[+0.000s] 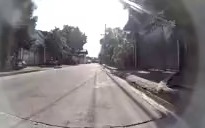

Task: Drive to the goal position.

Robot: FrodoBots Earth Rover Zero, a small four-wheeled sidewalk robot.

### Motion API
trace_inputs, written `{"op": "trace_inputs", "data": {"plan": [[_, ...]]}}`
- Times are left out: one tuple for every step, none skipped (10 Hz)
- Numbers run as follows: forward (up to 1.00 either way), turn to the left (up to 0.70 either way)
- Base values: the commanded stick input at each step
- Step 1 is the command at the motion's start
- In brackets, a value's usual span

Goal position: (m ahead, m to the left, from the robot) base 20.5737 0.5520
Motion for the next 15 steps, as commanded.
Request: {"op": "trace_inputs", "data": {"plan": [[1.00, 0.00], [1.00, 0.00], [1.00, 0.00], [1.00, 0.00], [1.00, 0.00], [1.00, 0.00], [1.00, 0.00], [1.00, 0.00], [1.00, 0.00], [1.00, 0.00], [1.00, 0.00], [1.00, 0.00], [1.00, 0.00], [1.00, 0.00], [1.00, 0.00]]}}
